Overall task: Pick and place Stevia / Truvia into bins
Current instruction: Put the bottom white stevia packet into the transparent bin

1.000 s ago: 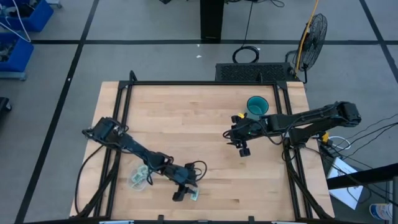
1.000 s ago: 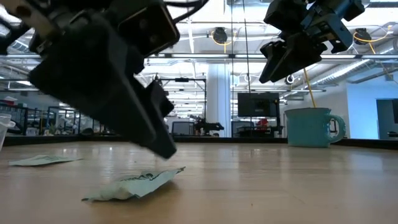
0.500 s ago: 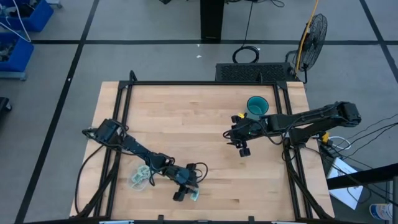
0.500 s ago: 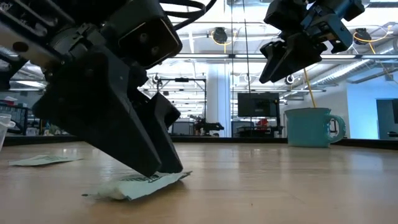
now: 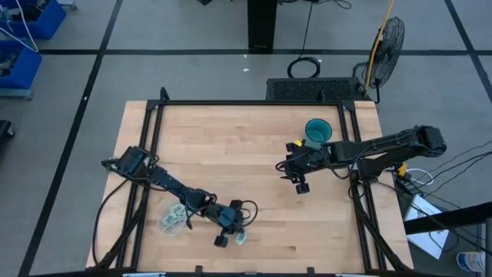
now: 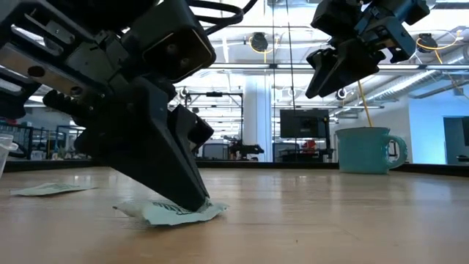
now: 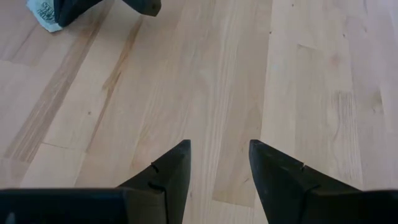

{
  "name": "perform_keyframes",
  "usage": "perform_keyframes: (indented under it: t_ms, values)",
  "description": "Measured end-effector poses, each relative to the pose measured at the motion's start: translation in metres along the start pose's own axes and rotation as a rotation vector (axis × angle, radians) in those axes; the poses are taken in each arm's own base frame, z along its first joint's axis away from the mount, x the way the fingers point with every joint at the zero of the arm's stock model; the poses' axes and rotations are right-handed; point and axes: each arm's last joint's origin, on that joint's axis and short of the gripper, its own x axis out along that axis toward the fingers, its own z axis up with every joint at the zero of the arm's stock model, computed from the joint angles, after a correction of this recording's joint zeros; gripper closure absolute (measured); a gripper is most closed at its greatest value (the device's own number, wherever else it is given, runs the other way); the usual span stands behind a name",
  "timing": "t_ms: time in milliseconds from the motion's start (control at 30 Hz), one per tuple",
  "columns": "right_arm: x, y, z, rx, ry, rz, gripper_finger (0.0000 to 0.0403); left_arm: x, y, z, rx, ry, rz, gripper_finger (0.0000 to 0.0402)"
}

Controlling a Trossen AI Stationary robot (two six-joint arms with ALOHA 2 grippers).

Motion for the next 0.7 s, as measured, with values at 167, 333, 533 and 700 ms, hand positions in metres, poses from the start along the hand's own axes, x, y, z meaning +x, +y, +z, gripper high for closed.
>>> perform_keyframes:
  t_ms: [167, 333, 533, 700]
  values:
    - [0.0, 0.0, 0.0, 0.0, 0.001, 0.0, 0.0248, -0.014, -0.003, 0.008, 0.036, 0.0, 0.006, 0.0397]
    - [0.0, 0.0, 0.0, 0.0, 0.001, 0.0, 0.0248, -0.064, -0.013, 0.023, 0.01, 0.06, 0.044, 0.0397]
    - [0.0, 0.0, 0.0, 0.0, 0.002, 0.001, 0.0248, -0.146, -0.042, 0.018, -0.181, 0.188, 0.144, 0.0398]
    - [0.0, 0.0, 0.0, 0.0, 0.003, 0.001, 0.0248, -0.197, -0.067, -0.006, -0.475, 0.321, 0.222, 0.0398]
